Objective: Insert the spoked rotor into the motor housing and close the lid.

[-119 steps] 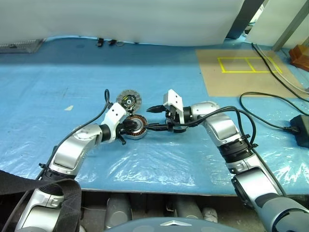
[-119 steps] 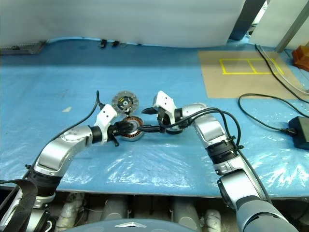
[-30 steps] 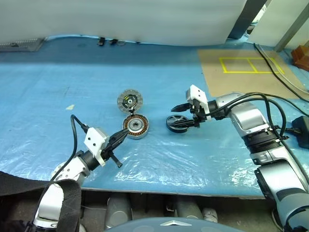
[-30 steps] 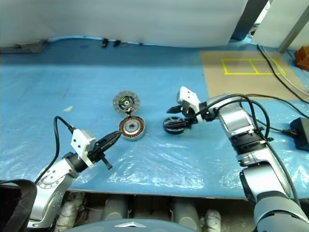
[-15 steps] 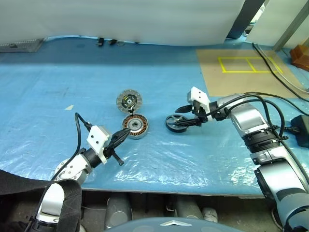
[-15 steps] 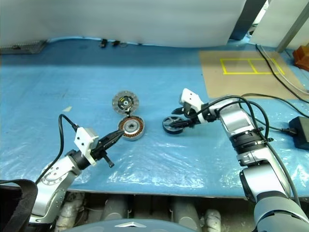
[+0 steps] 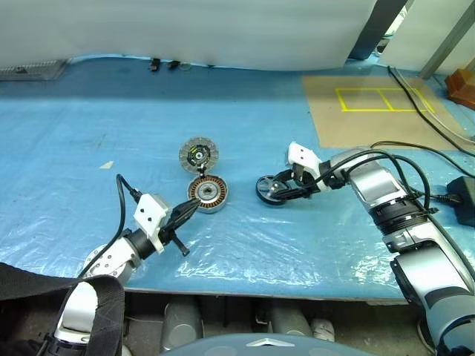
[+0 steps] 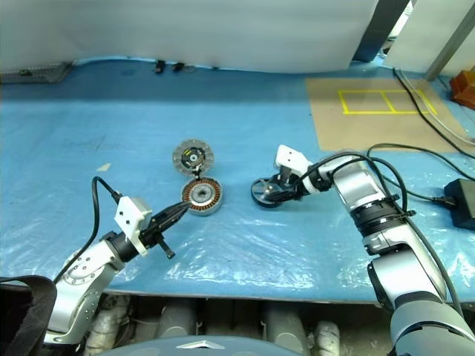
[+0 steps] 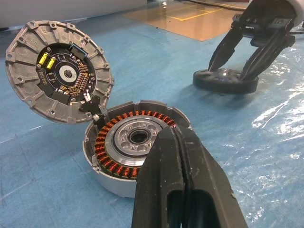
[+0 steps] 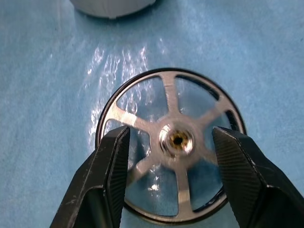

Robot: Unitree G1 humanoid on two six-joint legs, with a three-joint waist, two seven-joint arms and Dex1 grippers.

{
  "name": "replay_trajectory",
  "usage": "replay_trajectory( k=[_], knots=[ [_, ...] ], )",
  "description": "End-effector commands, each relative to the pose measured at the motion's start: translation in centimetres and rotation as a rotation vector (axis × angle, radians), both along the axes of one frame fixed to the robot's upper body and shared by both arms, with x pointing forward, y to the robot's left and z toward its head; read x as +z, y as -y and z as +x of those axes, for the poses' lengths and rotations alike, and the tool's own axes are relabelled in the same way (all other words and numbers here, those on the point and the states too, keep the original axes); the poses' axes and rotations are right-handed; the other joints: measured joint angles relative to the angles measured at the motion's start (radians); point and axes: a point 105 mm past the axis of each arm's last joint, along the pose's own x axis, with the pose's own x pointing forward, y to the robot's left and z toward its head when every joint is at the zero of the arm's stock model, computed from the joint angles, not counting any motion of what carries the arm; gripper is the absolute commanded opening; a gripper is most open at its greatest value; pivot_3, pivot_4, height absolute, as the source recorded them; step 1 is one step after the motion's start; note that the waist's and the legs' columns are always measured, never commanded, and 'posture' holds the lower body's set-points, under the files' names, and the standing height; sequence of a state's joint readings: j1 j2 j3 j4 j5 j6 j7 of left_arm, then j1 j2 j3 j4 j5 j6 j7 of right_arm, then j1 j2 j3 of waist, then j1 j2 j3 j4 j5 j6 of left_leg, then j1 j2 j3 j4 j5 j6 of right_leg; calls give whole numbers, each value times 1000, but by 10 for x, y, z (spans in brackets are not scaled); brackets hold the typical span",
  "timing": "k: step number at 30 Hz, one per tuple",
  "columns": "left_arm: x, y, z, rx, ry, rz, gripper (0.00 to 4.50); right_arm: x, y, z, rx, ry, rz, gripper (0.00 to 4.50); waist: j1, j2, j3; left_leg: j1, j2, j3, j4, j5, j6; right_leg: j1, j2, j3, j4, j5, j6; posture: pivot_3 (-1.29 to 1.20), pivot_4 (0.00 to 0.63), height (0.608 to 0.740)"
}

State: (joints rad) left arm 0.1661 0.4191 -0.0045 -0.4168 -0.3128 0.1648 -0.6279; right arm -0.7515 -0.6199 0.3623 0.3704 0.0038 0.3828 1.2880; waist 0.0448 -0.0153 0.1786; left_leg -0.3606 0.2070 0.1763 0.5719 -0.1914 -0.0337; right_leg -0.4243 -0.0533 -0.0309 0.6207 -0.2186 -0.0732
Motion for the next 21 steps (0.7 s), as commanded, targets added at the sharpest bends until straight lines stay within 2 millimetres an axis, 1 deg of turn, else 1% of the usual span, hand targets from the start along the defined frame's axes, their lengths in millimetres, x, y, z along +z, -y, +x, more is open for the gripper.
replay_trajectory(
  k=[1, 3, 6, 7, 9, 10, 11, 14, 15, 16, 18, 20, 21],
  knots=[
    [9, 1, -1, -6, 33, 1, 0, -1, 1, 3, 10, 28, -30, 2833, 0, 0, 0, 0, 0, 0, 0, 0, 0, 0, 0, 0, 0, 0, 0, 0, 150, 740],
    [8, 0, -1, -4, 31, 5, 0, 0, -1, 4, 10, 30, -25, 2833, 0, 0, 0, 0, 0, 0, 0, 0, 0, 0, 0, 0, 1, 0, 0, 0, 150, 740],
    [8, -1, -1, 2, 33, 8, 0, 3, -3, 7, 15, 48, -23, 2306, -2, 0, 0, 1, 0, 0, 2, 0, 0, 1, 0, 0, 2, 0, 0, 0, 150, 740],
    [9, -1, -1, 5, 36, 7, 0, 4, -3, 8, 18, 54, -20, 2008, -2, 0, 0, 2, 0, 0, 2, 0, 0, 1, 0, 0, 2, 0, 0, 0, 150, 740],
    [11, -4, 0, 18, 44, 11, 0, 15, -12, 8, 39, 59, 20, 1347, -3, 0, 0, 3, 0, 0, 3, 0, 0, 2, 0, 0, 3, 0, 0, 0, 150, 740],
    [12, -5, 0, 23, 47, 12, 0, 19, -15, 7, 48, 59, 35, 1201, -4, 0, 0, 4, 0, 0, 3, 0, 0, 2, 0, 0, 3, 0, 0, 0, 150, 740],
    [12, -7, 1, 29, 50, 12, 0, 22, -18, 7, 56, 62, 44, 1202, -4, 0, 0, 4, 0, 0, 3, 0, 0, 2, 0, 0, 3, 0, 0, 0, 150, 740],
    [16, -23, -4, 101, 62, -1, 0, 47, -53, -5, 149, 62, 178, 1202, -9, 0, 0, 3, 0, 0, 3, 0, 0, 2, 1, 0, 3, 0, -1, 0, 150, 740],
    [17, -26, -6, 113, 64, -2, 0, 53, -61, -9, 166, 55, 212, 1202, -10, 0, 0, 2, 0, -1, 3, 0, 0, 1, 1, 1, 3, 1, -1, 0, 150, 740],
    [17, -28, -8, 120, 64, -2, 0, 56, -66, -12, 177, 52, 232, 1202, -8, 0, 0, 1, 0, -1, 2, 0, 0, 0, 2, 1, 2, 1, -1, 0, 150, 740],
    [12, -34, -13, 151, 52, 4, 0, 64, -88, -21, 220, 44, 301, 1202, -2, 0, 0, 0, 1, -1, 1, 0, 0, -2, 2, 0, 2, 0, -1, 0, 150, 740],
    [9, -38, -17, 166, 43, 10, 0, 70, -104, -29, 253, 34, 349, 1202, -1, 0, 0, 0, 1, 0, 0, 0, 0, -2, 2, 1, 1, 0, -1, 0, 150, 740],
    [8, -38, -20, 172, 44, 11, 0, 73, -115, -31, 263, 22, 376, 1202, 1, 0, 0, 0, 1, 0, 0, 0, 0, -2, 1, 1, 1, 0, -1, 0, 150, 740]
  ],
)
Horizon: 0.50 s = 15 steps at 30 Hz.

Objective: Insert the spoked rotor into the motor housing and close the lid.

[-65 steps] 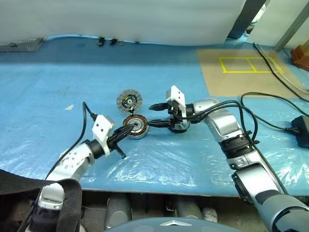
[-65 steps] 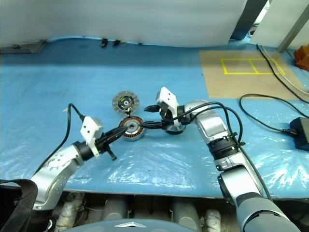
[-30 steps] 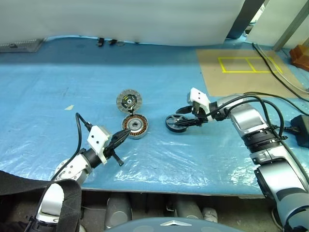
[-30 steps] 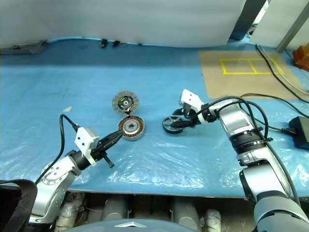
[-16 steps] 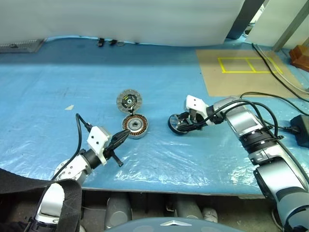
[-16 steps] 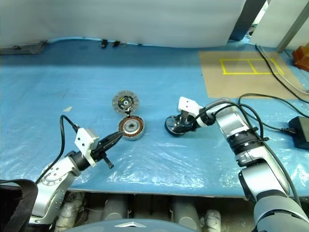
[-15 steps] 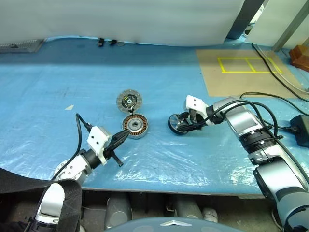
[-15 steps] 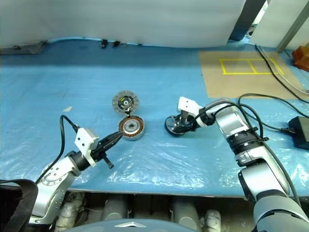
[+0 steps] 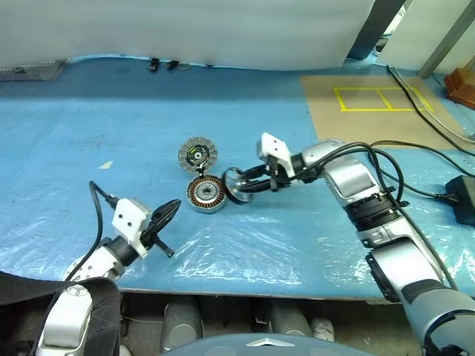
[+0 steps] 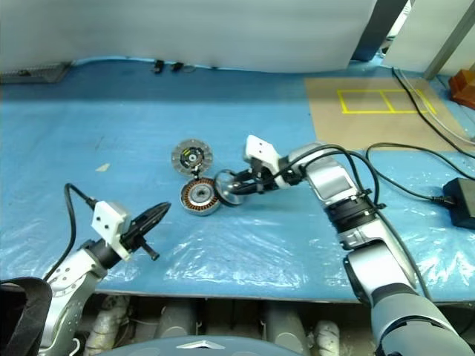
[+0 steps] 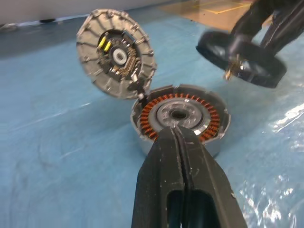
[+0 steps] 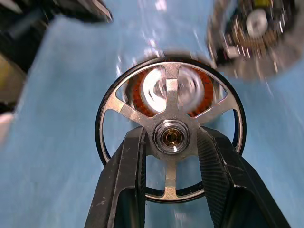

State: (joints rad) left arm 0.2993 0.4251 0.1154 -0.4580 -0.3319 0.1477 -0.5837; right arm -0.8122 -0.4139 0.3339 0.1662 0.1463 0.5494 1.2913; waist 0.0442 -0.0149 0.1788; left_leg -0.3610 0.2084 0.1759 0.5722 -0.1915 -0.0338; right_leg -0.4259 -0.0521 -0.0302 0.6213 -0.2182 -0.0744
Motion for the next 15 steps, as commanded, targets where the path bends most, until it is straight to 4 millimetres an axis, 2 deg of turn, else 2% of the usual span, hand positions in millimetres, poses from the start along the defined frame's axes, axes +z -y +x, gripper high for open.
replay_trajectory(
  k=[1, 3, 7, 15],
  knots=[
    [13, -1, -7, 13, 68, 4, 0, 26, -29, -9, 46, 9, 106, 1202, 2, 0, 0, 0, 0, 0, 0, 0, 0, 0, 0, 0, 0, 0, 0, 0, 150, 740],
    [14, -1, -8, 23, 72, 1, 0, 27, -41, -9, 48, -7, 118, 1202, 3, 0, 0, 0, 0, 0, 0, 0, 0, 0, 0, 0, 0, 0, 0, 0, 150, 740],
    [11, 5, -10, 32, 72, -8, 0, 16, -57, -5, 59, 17, 63, 1202, 3, 0, 0, 2, 0, -1, 0, 0, 0, 1, -1, 0, 1, 0, 0, 0, 150, 740],
    [7, 7, -11, 49, 71, -19, 0, 5, -58, 10, 41, 68, -25, 1202, -1, 0, 0, 1, 0, 0, -1, 0, 0, 1, -1, 0, 0, 0, 0, 0, 150, 740]
  ],
)
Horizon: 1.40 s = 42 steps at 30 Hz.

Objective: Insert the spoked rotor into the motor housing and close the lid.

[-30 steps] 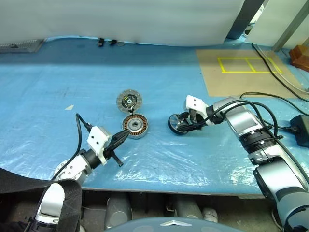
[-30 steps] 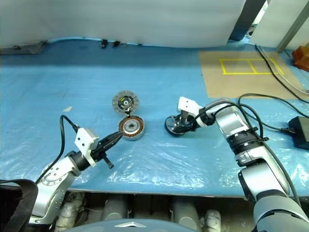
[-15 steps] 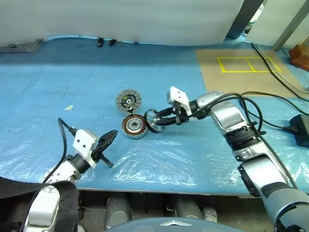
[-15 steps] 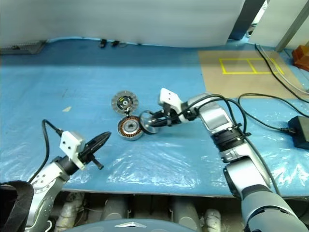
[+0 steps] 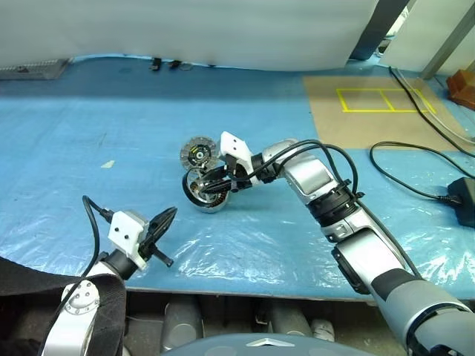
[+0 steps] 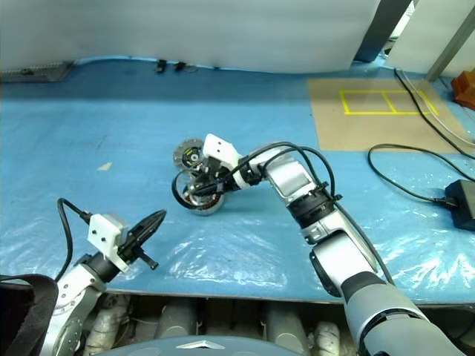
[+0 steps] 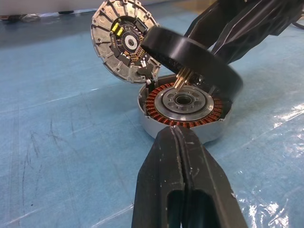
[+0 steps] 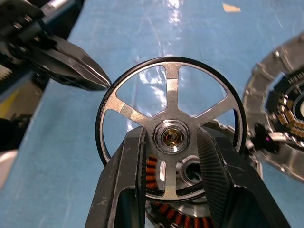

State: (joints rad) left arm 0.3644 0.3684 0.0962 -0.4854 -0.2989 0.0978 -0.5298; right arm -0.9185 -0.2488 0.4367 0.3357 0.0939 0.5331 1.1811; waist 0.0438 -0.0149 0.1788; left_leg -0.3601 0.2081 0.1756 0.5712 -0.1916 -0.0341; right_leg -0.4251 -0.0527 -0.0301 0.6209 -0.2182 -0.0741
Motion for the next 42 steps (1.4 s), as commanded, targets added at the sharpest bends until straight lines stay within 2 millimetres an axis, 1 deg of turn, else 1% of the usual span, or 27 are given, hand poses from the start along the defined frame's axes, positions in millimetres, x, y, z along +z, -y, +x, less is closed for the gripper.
replay_trajectory(
  k=[1, 5, 11, 16, 22, 30, 32, 34, 35, 37, 39, 40, 42],
  knots=[
    [11, 4, -3, -10, 54, 9, 0, 16, -7, 1, 38, 69, 6, 1202, 0, 0, 0, 0, 0, 0, 0, 0, 0, 0, 0, 0, 0, 0, 0, 0, 150, 740],
    [12, 5, -2, -15, 56, 8, 0, 9, -5, 3, 37, 81, -37, 1202, 0, 0, 0, 0, 0, 0, 0, 0, 0, 0, 0, 0, 0, 0, 0, 0, 150, 740],
    [13, 7, 0, -28, 54, 16, 0, 3, -3, 0, 54, 92, -73, 1202, 0, 0, 0, 0, 0, 0, 0, 0, 0, 0, 0, 0, 1, 0, 0, 0, 150, 740],
    [13, 9, 0, -36, 50, 13, 0, -7, 4, 3, 55, 148, -146, 1202, 0, 0, 0, 1, 0, 0, 0, 0, 0, 0, 0, 0, 1, 0, 0, 0, 150, 740],
    [14, 11, 3, -42, 50, 12, 0, -5, 5, 2, 69, 157, -163, 1202, 0, 0, 0, 2, 0, 0, 1, 0, 0, 1, 0, 1, 2, 0, 0, 0, 150, 740],
    [14, 19, 6, -58, 51, 1, 0, -15, 8, 4, 71, 157, -221, 1202, 0, 0, 0, 2, 0, 0, 1, 0, 0, 1, 0, 1, 2, 0, 0, 0, 150, 740],
    [15, 20, 6, -61, 52, 1, 0, -17, 7, 5, 70, 158, -222, 1916, 0, 0, 0, 2, 0, 0, 1, 0, 0, 1, 0, 1, 2, 0, 0, 0, 150, 740],
    [15, 20, 7, -63, 52, 2, 0, -18, 6, 6, 68, 163, -217, 2479, 0, 0, 0, 2, 0, 0, 1, 0, 0, 2, 0, 1, 2, 0, 0, 0, 150, 740],
    [15, 20, 7, -64, 52, 3, 0, -17, 5, 7, 69, 173, -214, 2832, 1, 0, 0, 3, 0, 0, 1, 0, 0, 2, 0, 1, 2, 0, 0, 0, 150, 740],
    [15, 20, 9, -67, 51, 6, 0, -15, 4, 12, 48, 217, -200, 3564, 1, 0, 0, 3, 0, 0, 2, 0, 0, 2, 0, 1, 2, 0, 0, 0, 150, 740],
    [15, 23, 10, -77, 51, 5, 0, -12, 4, 16, 28, 224, -183, 4247, 0, 0, 0, 3, 0, 0, 2, 0, 0, 2, 0, 1, 2, 0, 0, 0, 150, 740],
    [16, 25, 10, -84, 52, 1, 0, -6, 3, 16, 17, 209, -138, 4463, 1, 0, 0, 4, 0, 0, 2, 0, 0, 2, 0, 1, 3, 0, 0, 0, 150, 740],
    [16, 28, 11, -91, 52, -3, 0, 5, 3, 15, 0, 180, -68, 4463, 0, 0, 0, 3, 0, 0, 2, 0, 0, 2, 0, 1, 2, 0, 0, 0, 150, 740]
  ],
)
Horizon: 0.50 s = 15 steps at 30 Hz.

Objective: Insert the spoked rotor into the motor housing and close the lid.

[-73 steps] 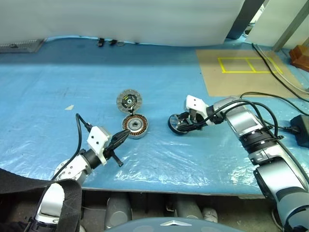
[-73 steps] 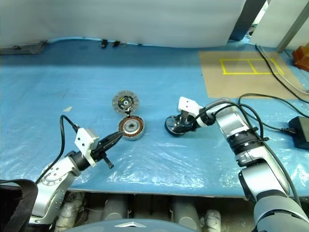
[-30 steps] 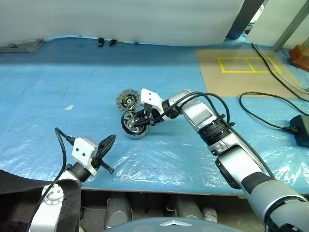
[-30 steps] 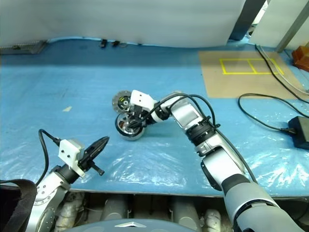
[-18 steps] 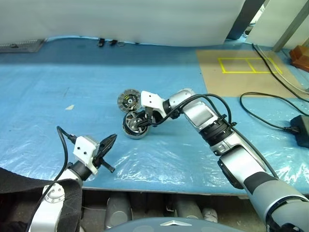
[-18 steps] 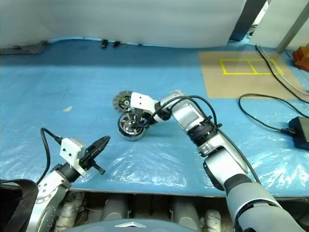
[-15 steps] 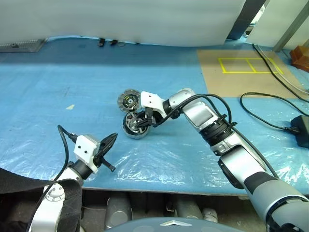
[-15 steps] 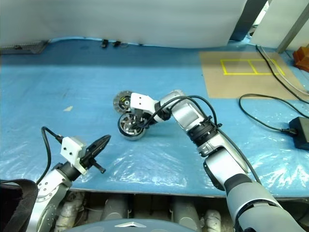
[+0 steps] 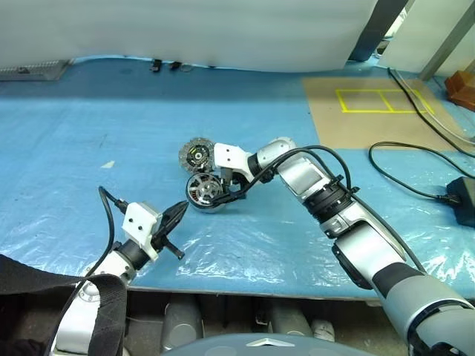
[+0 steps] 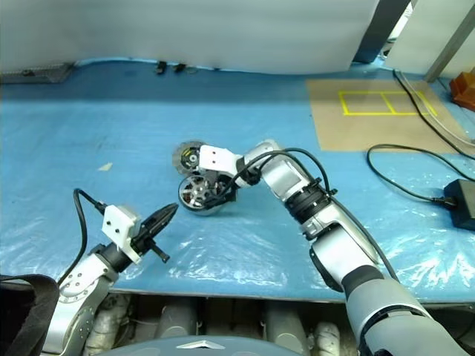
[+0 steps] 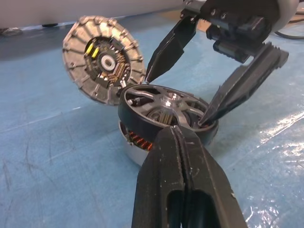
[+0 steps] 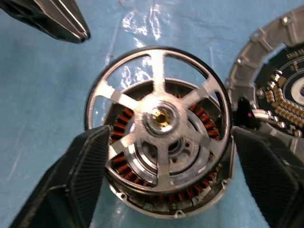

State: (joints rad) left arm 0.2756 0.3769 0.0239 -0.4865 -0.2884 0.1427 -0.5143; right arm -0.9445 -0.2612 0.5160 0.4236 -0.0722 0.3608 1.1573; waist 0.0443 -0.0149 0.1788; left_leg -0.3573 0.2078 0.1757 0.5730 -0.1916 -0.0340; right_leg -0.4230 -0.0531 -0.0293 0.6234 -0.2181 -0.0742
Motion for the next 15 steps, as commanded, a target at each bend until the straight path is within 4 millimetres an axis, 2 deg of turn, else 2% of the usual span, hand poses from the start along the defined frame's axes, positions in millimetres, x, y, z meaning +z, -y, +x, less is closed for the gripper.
replay_trajectory(
  k=[1, 2, 3, 7, 15],
  knots=[
    [9, 7, -1, -22, 33, -1, 0, 26, -3, 2, -24, -26, 138, 4463, 0, 0, 0, 0, 0, 0, 0, 0, 0, 0, 0, 0, 0, 0, 0, 0, 150, 740],
    [9, 7, -1, -23, 32, -1, 0, 27, -2, 2, -36, -39, 154, 4463, -1, 0, 0, 0, 0, 0, 0, 0, 0, 0, 0, 0, 0, 0, 0, 0, 150, 740],
    [8, 7, -1, -26, 30, 2, 0, 28, 0, 4, -56, -47, 169, 4264, -1, 0, 0, -1, 0, 0, 0, 0, 0, -1, 0, 0, 0, 0, 0, 0, 150, 740],
    [8, 6, 2, -36, 31, 6, 0, 29, 4, 6, -89, -49, 191, 3193, 0, 0, 0, 0, 0, 0, -1, 0, 0, -1, 1, 0, 0, 0, 0, 0, 150, 740],
    [10, 1, 5, -31, 37, 15, 0, 44, -7, -8, -34, -97, 266, 3193, -1, 0, 0, 0, 0, 0, -1, 0, 0, -1, 1, 0, 0, 0, 0, 0, 150, 740]
  ],
)
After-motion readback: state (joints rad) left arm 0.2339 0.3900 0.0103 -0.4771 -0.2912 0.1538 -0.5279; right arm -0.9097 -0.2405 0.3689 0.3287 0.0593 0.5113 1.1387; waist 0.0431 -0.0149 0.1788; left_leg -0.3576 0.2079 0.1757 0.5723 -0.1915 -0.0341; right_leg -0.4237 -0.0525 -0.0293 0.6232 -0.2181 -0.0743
